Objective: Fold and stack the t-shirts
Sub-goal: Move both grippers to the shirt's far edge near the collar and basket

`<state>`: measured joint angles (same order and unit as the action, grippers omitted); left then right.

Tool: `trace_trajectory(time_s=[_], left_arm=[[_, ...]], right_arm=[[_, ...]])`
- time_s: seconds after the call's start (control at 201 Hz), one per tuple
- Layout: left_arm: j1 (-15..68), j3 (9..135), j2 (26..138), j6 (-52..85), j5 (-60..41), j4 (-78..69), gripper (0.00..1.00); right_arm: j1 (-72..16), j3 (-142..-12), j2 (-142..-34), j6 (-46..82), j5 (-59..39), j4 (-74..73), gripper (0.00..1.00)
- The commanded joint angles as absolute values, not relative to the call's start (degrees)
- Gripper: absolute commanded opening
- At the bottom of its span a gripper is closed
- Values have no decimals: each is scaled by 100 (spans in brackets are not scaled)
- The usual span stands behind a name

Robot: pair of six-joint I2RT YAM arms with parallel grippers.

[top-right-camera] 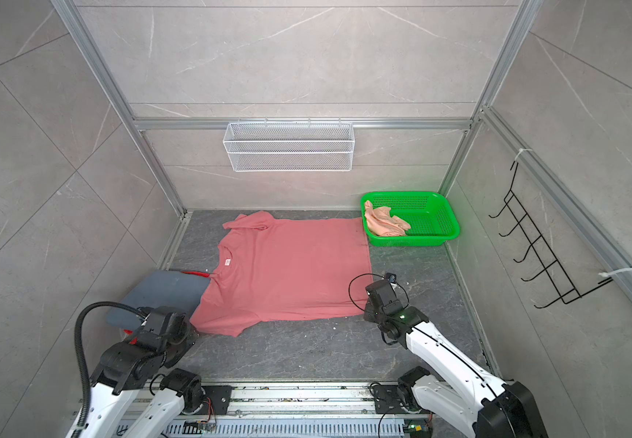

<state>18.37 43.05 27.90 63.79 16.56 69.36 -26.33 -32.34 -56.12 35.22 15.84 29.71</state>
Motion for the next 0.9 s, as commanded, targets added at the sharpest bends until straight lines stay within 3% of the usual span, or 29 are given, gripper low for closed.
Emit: trace_trajectory(time_s=[0.0, 0.1, 0.169, 0.219, 0.269, 0.299, 0.368, 0.622, 0.777, 0.891], left_arm=[[1841, 4506, 2786, 6601, 1672, 7567, 0], [1842, 4580, 2670, 6561, 1456, 7734, 0], [1839, 4739, 2534, 6544, 1356, 7831, 4], [1842, 4899, 2418, 6451, 1327, 7749, 15], [1837, 5084, 2384, 6281, 1269, 7525, 33], [1837, 5210, 2430, 6153, 1234, 7385, 39], [1841, 5486, 2757, 5871, 1199, 7092, 46], [1831, 6083, 4984, 4481, 1121, 5286, 53], [1808, 7036, 6720, 3759, 1815, 4650, 54], [1586, 7790, 7935, 3409, 1593, 4183, 54]], right_arm=[[-2637, -3535, -5537, 3637, 1859, 3704, 0], [-2632, -3619, -5475, 3848, 1954, 4132, 0], [-2636, -3659, -5273, 4012, 1980, 4333, 6], [-2625, -3724, -5056, 4068, 1955, 4352, 12], [-2633, -3841, -4845, 4078, 1895, 4266, 28], [-2636, -3946, -4751, 4087, 1881, 4211, 36], [-2634, -4264, -4730, 4016, 1852, 4005, 39], [-2632, -5506, -6146, 3511, 1442, 2815, 47], [-2636, -6024, -7314, 3531, 1154, 1775, 49], [-2628, -6435, -8104, 3605, 905, 1196, 51]])
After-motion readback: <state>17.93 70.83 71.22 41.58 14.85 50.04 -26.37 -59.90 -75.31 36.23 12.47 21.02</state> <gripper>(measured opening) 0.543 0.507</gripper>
